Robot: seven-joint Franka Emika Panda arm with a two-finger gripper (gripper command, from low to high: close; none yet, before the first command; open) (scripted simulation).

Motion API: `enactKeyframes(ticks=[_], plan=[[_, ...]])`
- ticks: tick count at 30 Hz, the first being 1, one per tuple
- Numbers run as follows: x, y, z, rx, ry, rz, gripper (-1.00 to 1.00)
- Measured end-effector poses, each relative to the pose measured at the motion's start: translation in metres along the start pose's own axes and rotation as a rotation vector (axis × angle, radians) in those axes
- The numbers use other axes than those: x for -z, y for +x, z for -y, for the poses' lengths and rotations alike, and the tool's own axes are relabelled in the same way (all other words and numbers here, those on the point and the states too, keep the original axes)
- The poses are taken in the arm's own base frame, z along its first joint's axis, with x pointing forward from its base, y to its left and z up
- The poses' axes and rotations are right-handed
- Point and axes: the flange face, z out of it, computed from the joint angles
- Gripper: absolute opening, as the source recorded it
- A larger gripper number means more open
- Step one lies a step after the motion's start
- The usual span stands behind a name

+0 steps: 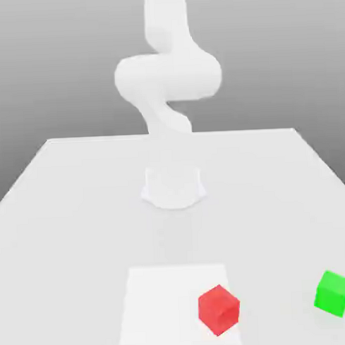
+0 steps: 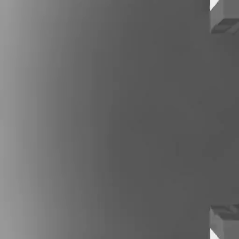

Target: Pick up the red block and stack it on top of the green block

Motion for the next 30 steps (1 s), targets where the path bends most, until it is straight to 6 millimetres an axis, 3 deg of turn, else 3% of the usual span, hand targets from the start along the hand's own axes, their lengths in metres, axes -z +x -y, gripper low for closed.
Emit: enactKeyframes(ticks=[7,14,22,28,29,30], plan=[[-0.148,-0.037,-0.012,0.153,-0.099,0.207,0.00],[-0.272,-0.107,-0.047,0.311,-0.201,0.399,0.00],[-0.373,-0.208,-0.118,0.505,-0.325,0.607,0.00],[-0.428,-0.250,-0.159,0.538,-0.349,0.642,0.00],[-0.433,-0.254,-0.164,0.538,-0.349,0.643,-1.00],[-0.433,-0.254,-0.164,0.538,-0.349,0.643,-1.00]])
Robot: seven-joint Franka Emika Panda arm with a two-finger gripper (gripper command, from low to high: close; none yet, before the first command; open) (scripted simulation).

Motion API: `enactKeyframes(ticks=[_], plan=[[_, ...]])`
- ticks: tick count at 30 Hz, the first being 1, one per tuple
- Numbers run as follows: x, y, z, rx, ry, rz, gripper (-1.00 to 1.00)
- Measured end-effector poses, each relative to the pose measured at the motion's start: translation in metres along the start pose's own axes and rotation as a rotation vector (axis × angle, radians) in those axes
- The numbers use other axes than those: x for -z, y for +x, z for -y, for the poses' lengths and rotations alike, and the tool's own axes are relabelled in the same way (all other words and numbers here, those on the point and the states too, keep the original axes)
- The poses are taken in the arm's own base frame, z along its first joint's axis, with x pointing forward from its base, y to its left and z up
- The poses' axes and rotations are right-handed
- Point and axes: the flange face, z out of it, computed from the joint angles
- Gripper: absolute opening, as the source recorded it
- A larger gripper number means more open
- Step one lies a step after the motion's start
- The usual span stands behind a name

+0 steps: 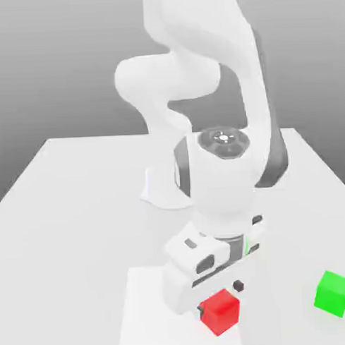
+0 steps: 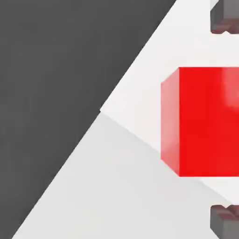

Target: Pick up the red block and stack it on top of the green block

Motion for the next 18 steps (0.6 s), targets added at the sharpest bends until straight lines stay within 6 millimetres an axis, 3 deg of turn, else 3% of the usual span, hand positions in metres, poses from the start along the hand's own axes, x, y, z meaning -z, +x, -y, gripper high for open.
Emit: enactKeyframes(ticks=[6,11,12,14,18], plan=[[0.000,0.000,0.000,0.000,-0.001,0.001,-1.00],[0.052,0.000,0.001,0.002,0.000,0.001,-1.00],[0.060,-0.002,0.014,0.048,0.001,0.002,-1.00],[0.070,-0.012,0.062,0.210,0.002,0.003,-1.00],[0.088,-0.048,0.155,0.536,0.002,0.004,-1.00]])
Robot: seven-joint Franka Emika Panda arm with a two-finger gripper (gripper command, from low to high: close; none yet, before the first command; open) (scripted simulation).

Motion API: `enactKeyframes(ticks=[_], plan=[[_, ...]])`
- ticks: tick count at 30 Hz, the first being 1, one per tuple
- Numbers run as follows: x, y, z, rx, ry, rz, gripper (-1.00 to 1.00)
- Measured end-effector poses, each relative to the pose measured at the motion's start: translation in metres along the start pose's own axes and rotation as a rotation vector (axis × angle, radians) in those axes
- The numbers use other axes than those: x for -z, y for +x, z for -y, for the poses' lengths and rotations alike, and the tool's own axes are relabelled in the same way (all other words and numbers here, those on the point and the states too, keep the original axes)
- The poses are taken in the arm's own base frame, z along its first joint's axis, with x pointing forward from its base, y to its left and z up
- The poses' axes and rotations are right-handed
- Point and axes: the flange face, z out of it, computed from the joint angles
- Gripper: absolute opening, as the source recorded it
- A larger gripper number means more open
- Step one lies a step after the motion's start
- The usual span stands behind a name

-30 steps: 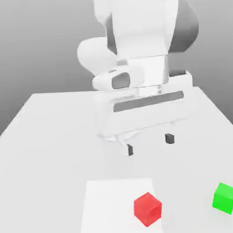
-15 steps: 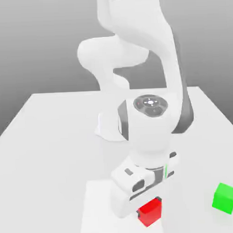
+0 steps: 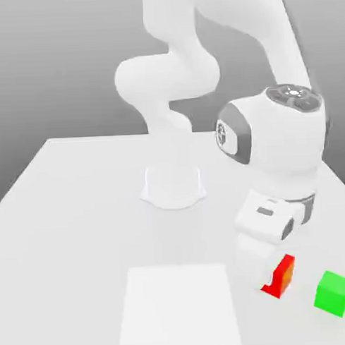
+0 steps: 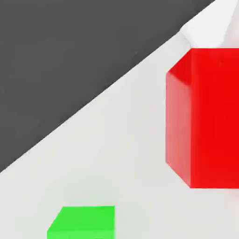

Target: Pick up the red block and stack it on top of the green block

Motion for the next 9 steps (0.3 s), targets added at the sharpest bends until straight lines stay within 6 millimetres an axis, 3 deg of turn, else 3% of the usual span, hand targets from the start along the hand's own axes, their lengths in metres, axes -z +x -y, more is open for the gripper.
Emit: enactKeyframes(ticks=[2,5,6,9], plan=[[-0.006,0.002,0.042,0.133,-0.002,-0.001,-1.00],[-0.043,0.002,0.056,0.178,-0.003,-0.002,-1.00],[-0.051,0.002,0.057,0.181,-0.003,-0.002,1.00],[-0.051,0.002,0.057,0.181,-0.003,-0.002,1.00]])
